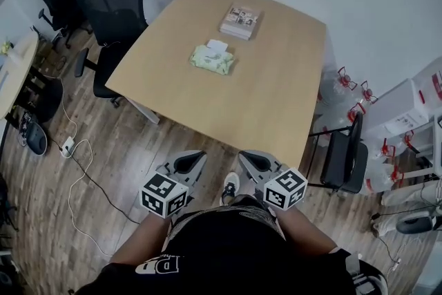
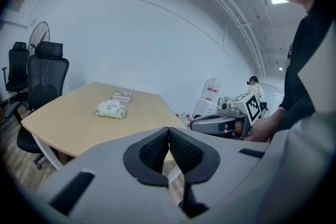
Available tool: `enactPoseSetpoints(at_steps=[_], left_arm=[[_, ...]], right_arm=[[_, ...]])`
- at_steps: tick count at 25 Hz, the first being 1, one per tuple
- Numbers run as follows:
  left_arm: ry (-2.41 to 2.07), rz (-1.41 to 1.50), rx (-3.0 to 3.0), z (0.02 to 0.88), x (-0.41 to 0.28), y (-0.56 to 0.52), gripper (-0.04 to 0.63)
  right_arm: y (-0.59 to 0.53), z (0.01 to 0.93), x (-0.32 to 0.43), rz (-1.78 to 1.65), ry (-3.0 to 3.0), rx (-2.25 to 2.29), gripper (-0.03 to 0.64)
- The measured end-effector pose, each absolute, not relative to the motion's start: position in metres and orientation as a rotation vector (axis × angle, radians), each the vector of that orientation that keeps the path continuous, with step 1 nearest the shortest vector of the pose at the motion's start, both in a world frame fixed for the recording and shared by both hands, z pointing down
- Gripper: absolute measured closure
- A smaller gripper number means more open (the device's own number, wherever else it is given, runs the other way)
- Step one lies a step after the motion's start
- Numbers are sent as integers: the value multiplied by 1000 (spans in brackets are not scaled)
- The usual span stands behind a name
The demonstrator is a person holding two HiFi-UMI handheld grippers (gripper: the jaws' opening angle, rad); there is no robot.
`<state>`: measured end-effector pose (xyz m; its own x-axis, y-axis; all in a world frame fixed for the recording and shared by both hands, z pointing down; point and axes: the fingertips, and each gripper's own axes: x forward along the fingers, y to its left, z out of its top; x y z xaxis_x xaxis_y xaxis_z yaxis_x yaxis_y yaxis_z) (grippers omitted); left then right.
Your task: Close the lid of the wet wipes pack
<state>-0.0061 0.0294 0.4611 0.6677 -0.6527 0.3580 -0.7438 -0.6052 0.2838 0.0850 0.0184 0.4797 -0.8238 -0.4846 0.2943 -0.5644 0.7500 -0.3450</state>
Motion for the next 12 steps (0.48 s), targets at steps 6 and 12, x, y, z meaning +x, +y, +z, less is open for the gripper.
enactPoseSetpoints(at_steps=[6,12], left_arm=[[-1101,255,2411,459,-1,-19,577],[-1148,293,2422,457,11,-62,577]], right_arm=[[-31,470,93,614,-2786,801,612],[-70,477,112,620,-2777,783,612]])
